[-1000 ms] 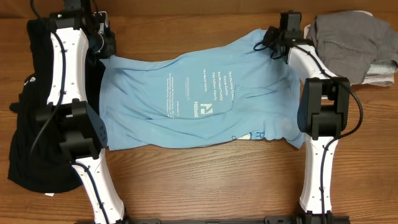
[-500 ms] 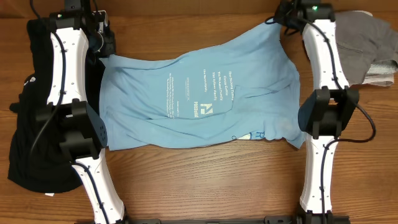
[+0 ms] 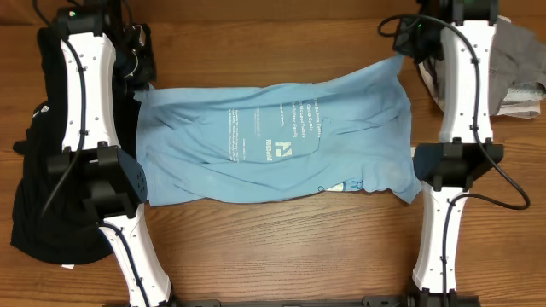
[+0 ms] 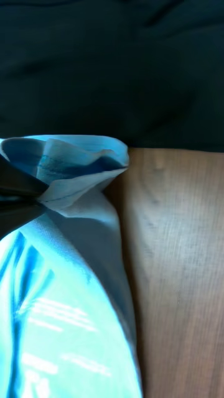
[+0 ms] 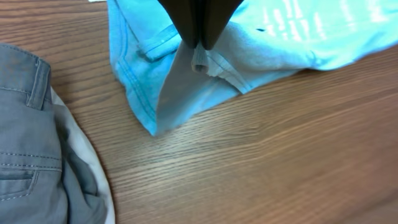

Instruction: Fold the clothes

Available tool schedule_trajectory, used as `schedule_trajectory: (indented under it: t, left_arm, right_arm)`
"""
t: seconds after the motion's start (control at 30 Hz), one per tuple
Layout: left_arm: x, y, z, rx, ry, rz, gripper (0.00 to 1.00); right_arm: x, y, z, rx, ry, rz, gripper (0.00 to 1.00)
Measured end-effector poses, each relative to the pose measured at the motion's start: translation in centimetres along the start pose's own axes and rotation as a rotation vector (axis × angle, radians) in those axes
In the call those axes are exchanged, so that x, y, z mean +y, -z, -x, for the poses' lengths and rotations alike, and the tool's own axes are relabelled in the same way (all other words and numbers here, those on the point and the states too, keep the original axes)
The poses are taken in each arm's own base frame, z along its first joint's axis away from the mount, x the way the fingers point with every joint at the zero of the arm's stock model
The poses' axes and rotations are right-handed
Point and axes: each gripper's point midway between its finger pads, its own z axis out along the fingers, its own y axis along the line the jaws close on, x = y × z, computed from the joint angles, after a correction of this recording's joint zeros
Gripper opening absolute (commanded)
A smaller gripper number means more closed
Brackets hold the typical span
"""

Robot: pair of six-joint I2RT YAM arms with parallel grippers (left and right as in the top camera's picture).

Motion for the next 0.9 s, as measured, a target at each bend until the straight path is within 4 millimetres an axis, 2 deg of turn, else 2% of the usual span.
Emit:
schedule_trajectory:
  t: [0.17, 0.3, 0.4, 0.5, 0.63, 0.73, 0.9]
  left_arm:
    - [0.1, 0.8, -2.1, 0.078, 0.02, 0.003, 0.04]
    - [0.2, 0.8, -2.8, 0.107, 0.026, 0.005, 0.04]
    - [0.2, 0.8, -2.8, 0.108, 0.026, 0.005, 0.04]
    - [0.2, 0.9, -2.8, 0.11, 0.028, 0.005, 0.04]
    - [0.4, 1.0, -3.6, 0.141, 0.033, 0.007, 0.04]
    - [0.3, 1.0, -3.7, 0.145, 0.033, 0.004, 0.04]
    - [-0.3, 0.8, -3.8, 0.152, 0.026, -0.01, 0.04]
  right_arm:
    - [-0.3, 3.1, 0.7, -0.04, -0.043, 0.085, 0.04]
    - [-0.4, 5.2, 1.1, -0.081, -0.047, 0.099, 0.04]
    - [-0.7, 5.4, 1.0, -0.083, -0.045, 0.073, 0.04]
    - [-1.2, 4.5, 0.3, -0.045, -0.049, 0.045, 0.04]
    - [-2.0, 2.7, -1.9, 0.063, -0.06, 0.006, 0.04]
    - [-3.0, 1.6, -4.4, 0.166, -0.065, -0.033, 0.04]
    - [-4.6, 1.1, -9.4, 0.322, -0.073, -0.093, 0.04]
